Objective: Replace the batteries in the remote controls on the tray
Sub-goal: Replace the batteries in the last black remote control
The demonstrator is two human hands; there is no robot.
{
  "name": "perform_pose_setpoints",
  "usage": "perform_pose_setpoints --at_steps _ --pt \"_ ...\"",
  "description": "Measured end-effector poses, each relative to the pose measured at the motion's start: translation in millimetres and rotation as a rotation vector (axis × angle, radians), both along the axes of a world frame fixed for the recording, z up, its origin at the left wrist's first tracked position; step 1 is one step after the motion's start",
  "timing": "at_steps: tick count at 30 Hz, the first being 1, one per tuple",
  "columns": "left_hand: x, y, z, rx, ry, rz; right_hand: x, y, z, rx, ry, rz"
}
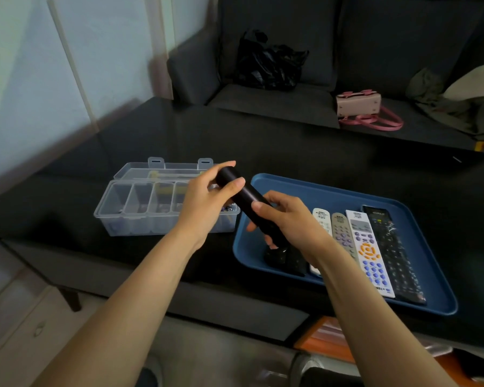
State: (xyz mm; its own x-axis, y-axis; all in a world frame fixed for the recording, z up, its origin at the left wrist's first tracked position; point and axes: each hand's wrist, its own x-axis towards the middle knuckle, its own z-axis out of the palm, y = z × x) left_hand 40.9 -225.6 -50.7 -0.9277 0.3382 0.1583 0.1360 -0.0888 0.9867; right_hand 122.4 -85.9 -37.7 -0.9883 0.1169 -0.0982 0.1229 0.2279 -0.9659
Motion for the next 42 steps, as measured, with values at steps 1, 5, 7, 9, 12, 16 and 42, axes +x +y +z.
perform_pose_setpoints --at_steps 1,5,7,9,12,16,42 --pt "0.0 -0.8 -0.3 0.005 -0.010 -0.009 0.3 -0.3 0.0 0.020 0.011 -0.007" --pt "0.0 1.0 -0.1 0.044 -0.052 0.014 -1.5 -2.7 -1.1 0.012 0.014 -0.016" --pt "0.2 3.7 0.0 0.072 -0.080 0.062 -1.8 -6.0 -0.9 -0.118 -0.070 0.036" --pt "-0.3 6.2 -1.3 0.012 -0.024 0.091 -1.2 -11.6 -2.0 -0.287 -0.116 0.083" --pt "-3.0 6.9 -2.8 -0.172 0.163 0.141 -1.2 -14.1 -7.5 -0.273 -0.040 0.030" --pt "-4.7 5.3 -4.1 -0.275 0.316 0.168 -3.4 -7.4 -8.5 -0.188 0.014 -0.025" --pt "-0.4 6.1 6.2 -0.009 -0.093 0.128 -1.1 -12.7 -6.1 -0.380 0.020 0.044"
